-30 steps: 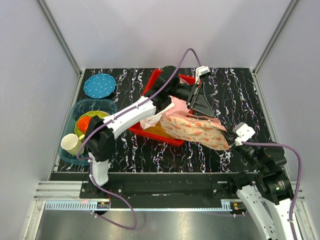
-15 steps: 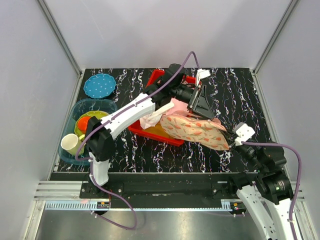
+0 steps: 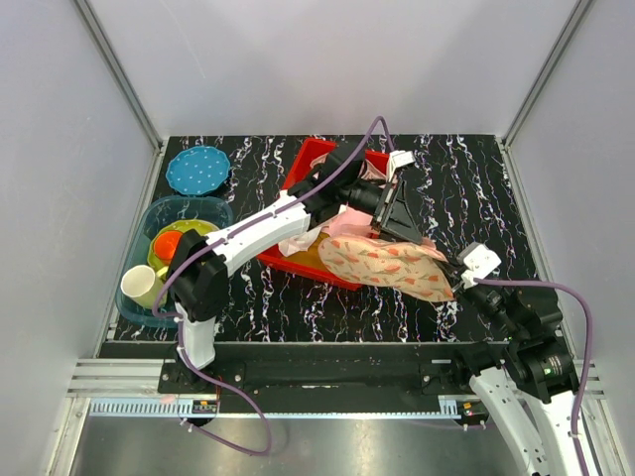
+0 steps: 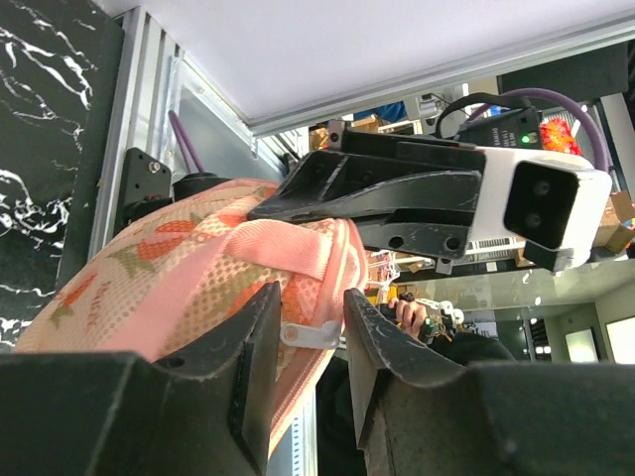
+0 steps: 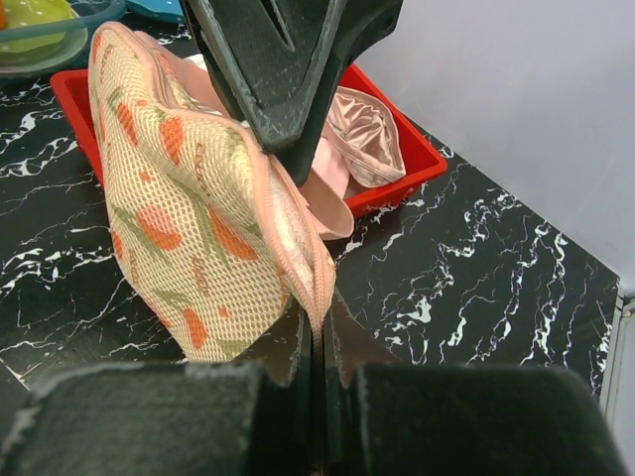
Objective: Unzip the laundry bag and remove the bra
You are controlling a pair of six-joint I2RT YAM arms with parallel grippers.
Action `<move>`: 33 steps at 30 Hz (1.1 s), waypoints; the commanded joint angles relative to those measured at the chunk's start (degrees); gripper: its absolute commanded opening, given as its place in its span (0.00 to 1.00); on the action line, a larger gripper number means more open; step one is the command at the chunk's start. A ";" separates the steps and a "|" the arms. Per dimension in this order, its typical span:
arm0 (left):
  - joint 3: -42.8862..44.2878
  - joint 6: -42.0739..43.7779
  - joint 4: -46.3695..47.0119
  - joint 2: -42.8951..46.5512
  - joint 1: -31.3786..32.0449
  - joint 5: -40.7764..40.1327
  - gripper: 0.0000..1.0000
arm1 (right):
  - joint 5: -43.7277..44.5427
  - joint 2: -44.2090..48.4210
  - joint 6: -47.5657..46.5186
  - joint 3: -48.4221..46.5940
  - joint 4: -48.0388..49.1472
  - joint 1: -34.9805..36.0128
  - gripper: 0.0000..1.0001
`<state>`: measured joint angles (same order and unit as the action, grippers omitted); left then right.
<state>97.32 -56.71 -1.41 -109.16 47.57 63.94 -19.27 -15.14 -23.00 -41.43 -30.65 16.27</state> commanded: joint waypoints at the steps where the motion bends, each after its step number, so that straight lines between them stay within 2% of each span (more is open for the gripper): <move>1: 0.77 -5.16 8.78 3.52 0.59 3.38 0.33 | 2.57 0.46 -0.90 -0.23 4.29 -0.01 0.00; 4: 0.86 -5.17 8.88 3.61 0.42 3.12 0.32 | 2.92 0.55 -1.17 -0.14 3.94 0.07 0.00; 7: 0.77 -4.73 8.09 3.52 0.24 2.86 0.27 | 3.01 0.46 -1.25 -0.06 3.94 -0.01 0.00; 9: 0.85 -4.38 7.65 3.52 0.24 2.94 0.20 | 3.01 0.46 -1.25 -0.05 3.85 -0.10 0.00; 14: 0.77 -4.11 7.39 3.61 0.15 3.03 0.17 | 3.10 0.11 -1.34 0.03 3.85 -0.01 0.00; 17: 0.86 -4.11 7.30 3.61 0.24 3.03 0.07 | 3.01 0.11 -1.34 0.21 3.85 -0.01 0.00; 18: 0.86 -4.11 7.30 3.52 0.24 2.86 0.00 | 3.09 0.11 -1.34 0.12 3.93 -0.10 0.00; 24: 0.07 -3.59 6.51 4.13 -0.64 1.36 0.00 | 3.62 0.63 -1.25 0.47 3.76 -0.01 0.00; 29: -1.86 0.71 1.59 7.02 -4.50 -3.73 0.00 | 5.72 2.39 -0.29 1.00 1.48 -0.01 0.00; 32: -2.83 4.56 -1.57 9.14 -6.08 -4.61 0.00 | 13.70 3.01 6.81 -0.04 -0.01 -0.01 0.00; 33: -2.75 6.07 -5.23 9.49 -6.44 -5.66 0.00 | 18.95 2.66 8.92 -0.75 -1.06 -0.01 0.00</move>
<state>94.39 -56.66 -1.39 -105.91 43.90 61.43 -14.44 -13.13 -21.82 -40.07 -30.33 16.29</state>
